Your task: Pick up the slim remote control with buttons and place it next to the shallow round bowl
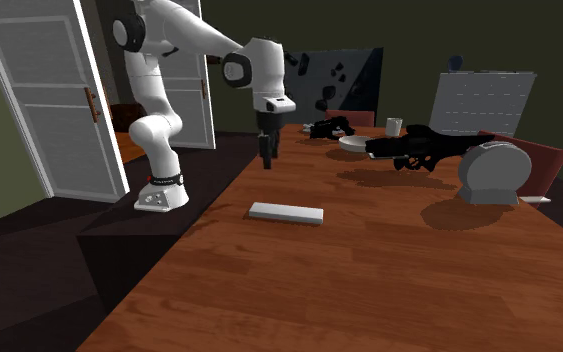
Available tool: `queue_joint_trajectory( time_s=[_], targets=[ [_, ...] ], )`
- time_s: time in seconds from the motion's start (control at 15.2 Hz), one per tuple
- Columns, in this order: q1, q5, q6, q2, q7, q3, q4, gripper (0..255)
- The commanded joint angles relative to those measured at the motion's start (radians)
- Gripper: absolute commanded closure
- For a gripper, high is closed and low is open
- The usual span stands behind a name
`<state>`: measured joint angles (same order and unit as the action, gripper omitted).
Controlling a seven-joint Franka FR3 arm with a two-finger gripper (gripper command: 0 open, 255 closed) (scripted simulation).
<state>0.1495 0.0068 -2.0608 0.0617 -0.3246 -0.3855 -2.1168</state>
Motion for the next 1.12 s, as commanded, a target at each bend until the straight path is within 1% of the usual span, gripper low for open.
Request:
queue_joint_trajectory(
  time_s=[0.0, 0.26, 0.53, 0.59, 1.06],
  targets=[
    [0.012, 0.026, -0.016, -0.083, -0.044, -0.019, 0.058, 0],
    [0.049, 0.078, -0.039, -0.234, -0.119, -0.039, 0.166, 0],
    [0.1, 0.131, -0.043, -0.387, -0.185, -0.043, 0.296, 0],
    [0.105, 0.134, -0.043, -0.397, -0.188, -0.042, 0.305, 0],
    [0.114, 0.16, -0.128, -0.445, -0.205, -0.03, 0.264, 0]
  ],
)
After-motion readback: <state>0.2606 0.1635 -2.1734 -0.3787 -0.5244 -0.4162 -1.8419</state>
